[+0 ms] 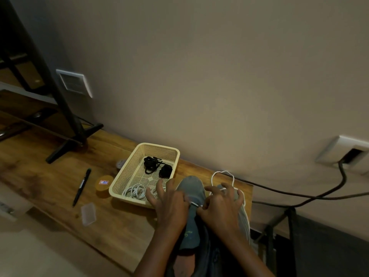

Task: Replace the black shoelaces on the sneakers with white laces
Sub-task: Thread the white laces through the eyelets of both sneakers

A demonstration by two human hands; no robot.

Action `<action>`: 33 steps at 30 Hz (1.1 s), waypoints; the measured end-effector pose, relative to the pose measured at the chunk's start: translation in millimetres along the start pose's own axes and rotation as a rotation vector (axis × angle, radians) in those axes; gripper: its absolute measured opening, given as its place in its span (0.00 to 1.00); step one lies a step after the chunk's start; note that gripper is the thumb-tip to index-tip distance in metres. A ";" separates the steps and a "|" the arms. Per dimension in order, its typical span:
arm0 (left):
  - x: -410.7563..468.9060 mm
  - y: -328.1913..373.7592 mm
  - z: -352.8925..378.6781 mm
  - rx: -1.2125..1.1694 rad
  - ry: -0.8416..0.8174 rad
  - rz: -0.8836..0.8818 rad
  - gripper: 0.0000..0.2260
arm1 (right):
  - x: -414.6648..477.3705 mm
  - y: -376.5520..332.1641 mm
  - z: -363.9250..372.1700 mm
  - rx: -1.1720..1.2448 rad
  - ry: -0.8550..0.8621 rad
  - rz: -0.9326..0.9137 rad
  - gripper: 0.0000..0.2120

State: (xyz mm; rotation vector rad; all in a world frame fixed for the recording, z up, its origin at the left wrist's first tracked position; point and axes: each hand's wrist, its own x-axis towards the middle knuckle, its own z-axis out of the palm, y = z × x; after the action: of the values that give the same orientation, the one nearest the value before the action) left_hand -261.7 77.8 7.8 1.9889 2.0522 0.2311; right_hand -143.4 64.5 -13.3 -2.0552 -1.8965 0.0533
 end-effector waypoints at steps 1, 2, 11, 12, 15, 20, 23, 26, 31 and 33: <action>1.1 -1.3 -1.8 -0.013 0.024 -0.016 0.07 | 0.0 0.4 -0.6 -0.008 -0.032 0.008 0.09; 2.6 -4.4 -4.3 -0.035 0.068 -0.053 0.07 | 0.3 0.6 -0.7 -0.014 -0.057 0.014 0.10; 9.1 -19.0 -10.3 -0.167 0.150 -0.007 0.10 | 1.3 0.1 -1.9 -0.018 -0.088 0.014 0.13; 8.2 -15.8 -8.5 -0.144 0.113 0.047 0.11 | 0.9 0.2 -2.3 -0.004 -0.077 0.008 0.12; 4.1 -11.0 -2.9 -0.058 0.012 0.123 0.10 | 1.1 -0.6 -4.7 0.005 -0.121 0.011 0.11; 0.8 -7.1 0.7 -0.019 0.006 0.090 0.07 | 0.4 -2.0 -9.6 -0.008 -0.155 0.026 0.10; 3.6 -6.5 -0.5 -0.018 0.018 0.054 0.04 | 0.6 -3.5 -12.0 -0.039 -0.168 0.029 0.10; 10.3 -18.4 -10.9 -0.101 0.133 -0.095 0.05 | 1.1 -3.4 -13.3 -0.061 -0.173 0.029 0.12; 15.8 -44.4 -33.2 -0.419 0.427 -0.198 0.01 | 1.7 -4.3 -15.9 -0.046 -0.198 0.025 0.12; 15.1 -44.2 -41.7 -0.576 0.427 -0.101 0.04 | 4.4 -6.1 -19.5 -0.031 -0.222 0.030 0.10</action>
State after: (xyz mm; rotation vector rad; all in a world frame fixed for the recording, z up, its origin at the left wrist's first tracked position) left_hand -316.8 94.1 32.8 1.5630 1.9891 1.1634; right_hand -143.8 64.7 7.6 -2.1770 -2.0041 0.2713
